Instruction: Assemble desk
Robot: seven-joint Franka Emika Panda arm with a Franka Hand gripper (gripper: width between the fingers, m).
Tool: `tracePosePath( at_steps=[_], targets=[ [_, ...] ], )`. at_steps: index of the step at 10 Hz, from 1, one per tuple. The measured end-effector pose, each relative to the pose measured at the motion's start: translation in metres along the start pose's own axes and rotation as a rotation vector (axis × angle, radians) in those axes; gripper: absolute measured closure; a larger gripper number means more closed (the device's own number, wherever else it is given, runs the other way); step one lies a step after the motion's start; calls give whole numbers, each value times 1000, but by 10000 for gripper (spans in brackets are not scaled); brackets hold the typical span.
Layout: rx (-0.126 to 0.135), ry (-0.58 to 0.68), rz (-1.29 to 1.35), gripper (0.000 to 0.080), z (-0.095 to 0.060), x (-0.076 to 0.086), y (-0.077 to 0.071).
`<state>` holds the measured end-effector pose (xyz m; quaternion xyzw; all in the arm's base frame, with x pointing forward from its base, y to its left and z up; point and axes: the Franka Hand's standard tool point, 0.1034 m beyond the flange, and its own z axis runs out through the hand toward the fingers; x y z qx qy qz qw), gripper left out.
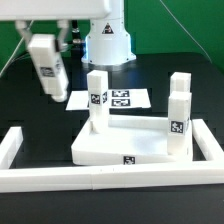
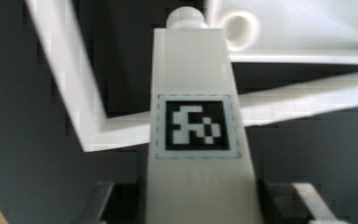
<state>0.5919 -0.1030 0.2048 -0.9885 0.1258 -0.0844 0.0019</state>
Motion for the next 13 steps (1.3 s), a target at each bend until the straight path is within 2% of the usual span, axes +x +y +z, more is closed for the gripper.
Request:
tracePosePath(
  at_steps=[1,2,3,5,6,7,9,13],
  targets=[
    [8,63,32,511,-7,9,-14],
    [18,105,16,511,-7,10,-14],
    [7,199,17,511,-5,14,-11],
    [1,247,15,511,1,9,-14],
    [-2,305,19,511,11,1,-19],
    [-3,310,26,511,23,-9,-21],
    [-21,355,11,511,37,-10,-25],
    [-36,350,1,511,63,-19,-30]
  ],
)
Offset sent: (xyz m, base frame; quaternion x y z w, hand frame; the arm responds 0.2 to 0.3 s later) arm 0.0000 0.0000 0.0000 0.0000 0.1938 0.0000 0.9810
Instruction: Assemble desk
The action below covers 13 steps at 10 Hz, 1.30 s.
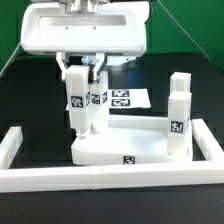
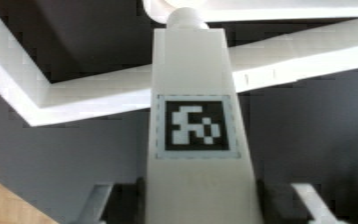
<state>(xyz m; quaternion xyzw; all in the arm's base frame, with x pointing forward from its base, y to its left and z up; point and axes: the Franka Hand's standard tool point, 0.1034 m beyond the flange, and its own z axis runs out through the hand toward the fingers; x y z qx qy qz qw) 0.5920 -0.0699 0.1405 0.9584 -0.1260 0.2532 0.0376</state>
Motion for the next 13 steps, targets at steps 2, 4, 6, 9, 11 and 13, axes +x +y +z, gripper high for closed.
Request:
tracePosePath(
  at_steps=[2,4,6,9,11,13],
  targets=[
    [-2,-12,-11,511,8,-9,-4],
    [-4,4,-16,511,9,-7,-4],
    [-4,3,-17,511,9,-7,-5],
    [8,-41,-15,511,6,-5,-10],
    [9,-41,-17,511,6,-5,-10],
    [7,-11,-48,511,-7,2,3]
  ],
)
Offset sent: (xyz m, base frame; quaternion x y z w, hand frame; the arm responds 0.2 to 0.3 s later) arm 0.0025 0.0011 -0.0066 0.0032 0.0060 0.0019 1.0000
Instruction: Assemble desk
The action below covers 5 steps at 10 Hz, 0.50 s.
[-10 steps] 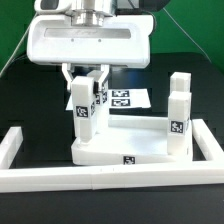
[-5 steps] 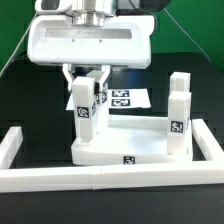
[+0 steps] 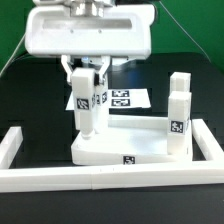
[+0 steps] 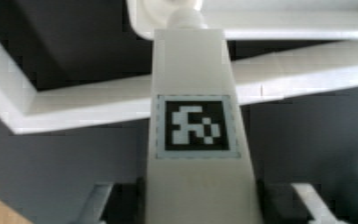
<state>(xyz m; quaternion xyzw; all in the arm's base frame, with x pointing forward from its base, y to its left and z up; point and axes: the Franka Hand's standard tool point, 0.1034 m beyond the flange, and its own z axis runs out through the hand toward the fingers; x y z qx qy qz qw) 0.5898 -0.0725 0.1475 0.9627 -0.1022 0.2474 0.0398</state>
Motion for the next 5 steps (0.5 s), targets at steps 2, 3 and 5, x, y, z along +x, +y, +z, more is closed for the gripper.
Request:
tracePosePath(
  at_steps=[2,3,5],
  targets=[
    [-17,-6,-4,511,8,-11,9],
    [-22,-6,-9,511,12,-14,9],
    [-16,9,-21,511,14,-14,0]
  ],
)
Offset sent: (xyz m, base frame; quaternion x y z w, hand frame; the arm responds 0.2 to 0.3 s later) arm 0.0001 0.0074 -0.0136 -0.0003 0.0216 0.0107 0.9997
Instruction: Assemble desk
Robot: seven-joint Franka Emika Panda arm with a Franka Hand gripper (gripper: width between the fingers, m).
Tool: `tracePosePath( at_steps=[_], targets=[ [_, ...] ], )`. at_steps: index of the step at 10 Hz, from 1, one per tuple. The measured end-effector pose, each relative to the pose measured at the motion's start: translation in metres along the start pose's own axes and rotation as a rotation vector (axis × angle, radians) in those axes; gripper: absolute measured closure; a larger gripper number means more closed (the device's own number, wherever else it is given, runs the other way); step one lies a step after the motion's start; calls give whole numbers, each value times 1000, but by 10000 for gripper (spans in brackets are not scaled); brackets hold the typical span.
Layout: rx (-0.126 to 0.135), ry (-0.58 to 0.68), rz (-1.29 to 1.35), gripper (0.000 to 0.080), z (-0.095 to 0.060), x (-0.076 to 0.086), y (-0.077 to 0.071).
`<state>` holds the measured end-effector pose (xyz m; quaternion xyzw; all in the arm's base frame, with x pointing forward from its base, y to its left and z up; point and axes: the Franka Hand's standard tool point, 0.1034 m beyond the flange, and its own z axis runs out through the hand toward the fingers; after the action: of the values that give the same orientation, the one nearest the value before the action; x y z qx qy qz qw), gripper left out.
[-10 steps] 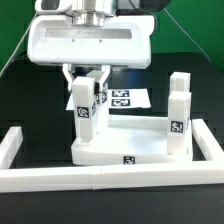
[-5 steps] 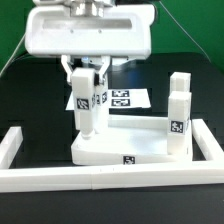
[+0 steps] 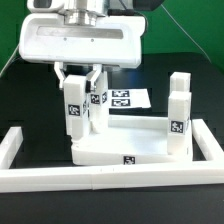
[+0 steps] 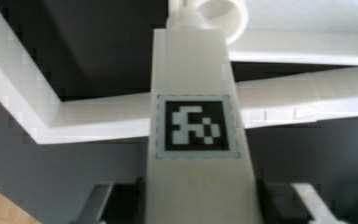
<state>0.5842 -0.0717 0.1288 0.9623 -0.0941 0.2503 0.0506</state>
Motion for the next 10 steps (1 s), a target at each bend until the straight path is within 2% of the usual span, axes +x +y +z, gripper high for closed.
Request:
tracePosePath(
  at_steps=[3,7,10],
  targets=[
    [10,-5,-17,511,2,-4,-13],
    [-2,5,-27,511,7,-12,-10],
    [-9,44,-35,511,9,-10,-10]
  ],
)
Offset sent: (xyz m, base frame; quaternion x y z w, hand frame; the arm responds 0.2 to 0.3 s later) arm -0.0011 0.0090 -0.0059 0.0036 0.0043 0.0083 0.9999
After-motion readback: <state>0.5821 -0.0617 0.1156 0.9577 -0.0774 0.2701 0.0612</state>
